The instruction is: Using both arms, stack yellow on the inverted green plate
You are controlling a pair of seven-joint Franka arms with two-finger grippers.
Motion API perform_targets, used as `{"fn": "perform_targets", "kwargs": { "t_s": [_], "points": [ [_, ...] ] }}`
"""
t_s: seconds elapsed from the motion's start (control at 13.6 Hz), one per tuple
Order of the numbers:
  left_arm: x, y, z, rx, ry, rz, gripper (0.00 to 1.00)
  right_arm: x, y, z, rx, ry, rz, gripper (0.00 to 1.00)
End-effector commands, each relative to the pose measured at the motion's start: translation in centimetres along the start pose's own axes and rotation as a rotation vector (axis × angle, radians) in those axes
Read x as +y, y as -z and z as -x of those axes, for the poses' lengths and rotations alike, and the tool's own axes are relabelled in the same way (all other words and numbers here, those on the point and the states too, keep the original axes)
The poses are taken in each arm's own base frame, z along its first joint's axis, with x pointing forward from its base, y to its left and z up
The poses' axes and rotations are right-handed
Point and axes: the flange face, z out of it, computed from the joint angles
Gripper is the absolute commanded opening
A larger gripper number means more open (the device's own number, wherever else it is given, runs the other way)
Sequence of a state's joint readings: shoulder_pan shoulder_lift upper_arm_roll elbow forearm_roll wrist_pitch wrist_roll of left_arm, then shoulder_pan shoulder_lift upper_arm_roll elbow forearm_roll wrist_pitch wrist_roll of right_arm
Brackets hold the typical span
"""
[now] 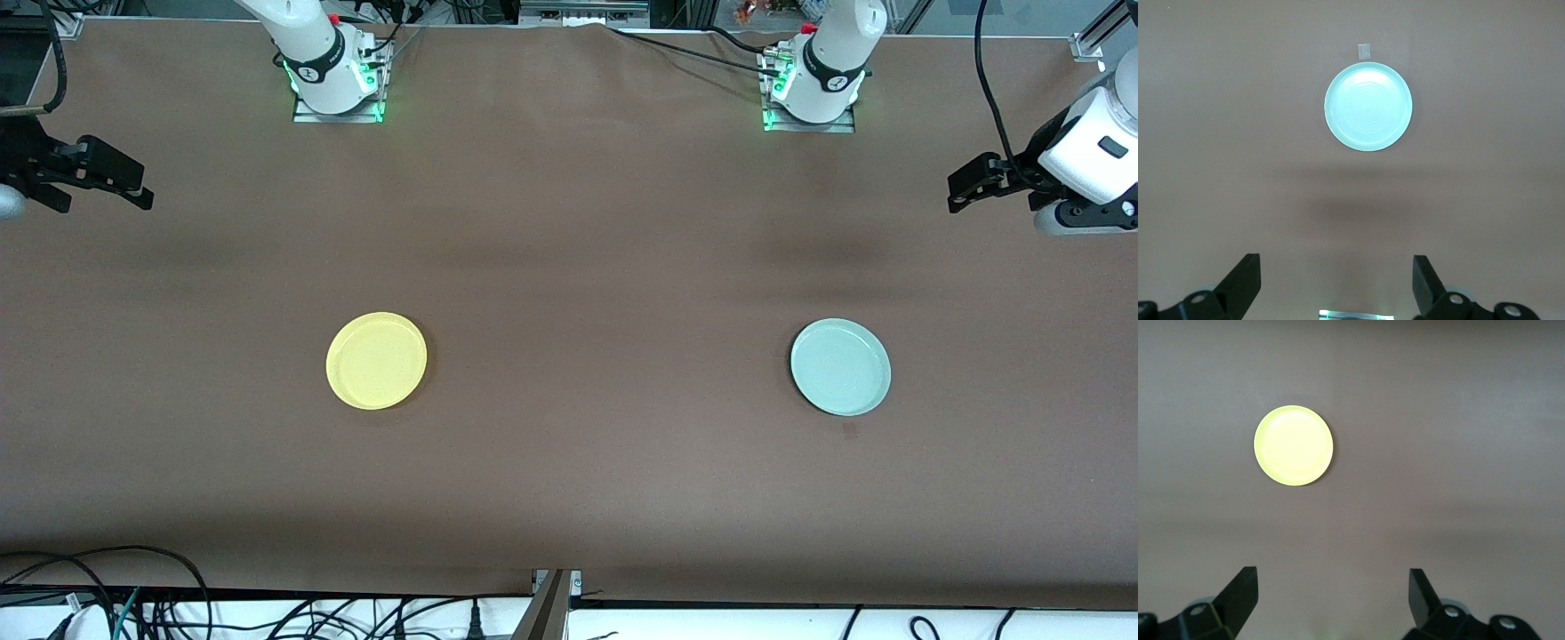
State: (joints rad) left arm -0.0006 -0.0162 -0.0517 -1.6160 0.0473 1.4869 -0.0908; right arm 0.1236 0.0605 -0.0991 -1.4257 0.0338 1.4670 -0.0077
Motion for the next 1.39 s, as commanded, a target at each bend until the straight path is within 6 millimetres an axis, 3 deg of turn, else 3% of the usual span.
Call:
{"fn": "perform_targets", "kwargs": {
  "t_s": [0.0,0.59,0.66,0.95,1.32],
  "points": [
    [-0.3,1.2,0.1,0.012,-0.011,0.015,1.00,-0.2,0.5,0.2,-0.001,0.015,-0.005,1.00],
    [-0.3,0.9,-1.0,0.006,-0.004,0.011,1.00,-0.2,0.4,0.2,-0.002,0.007,-0.005,1.00],
    [-0.2,1.7,-1.1,0.022,-0.005,0.014,1.00,0.0,0.4,0.2,-0.004,0.001,-0.004,1.00],
    [-0.3,1.5,-1.4,0.015,-0.007,0.014,1.00,-0.2,-1.3,-0.6,-0.034,0.014,-0.003,1.00],
    [-0.6,-0.3,-2.2,-0.036,-0.001,0.012,1.00,-0.1,-2.0,-0.9,-0.050,0.020,0.007,1.00]
  ]
}}
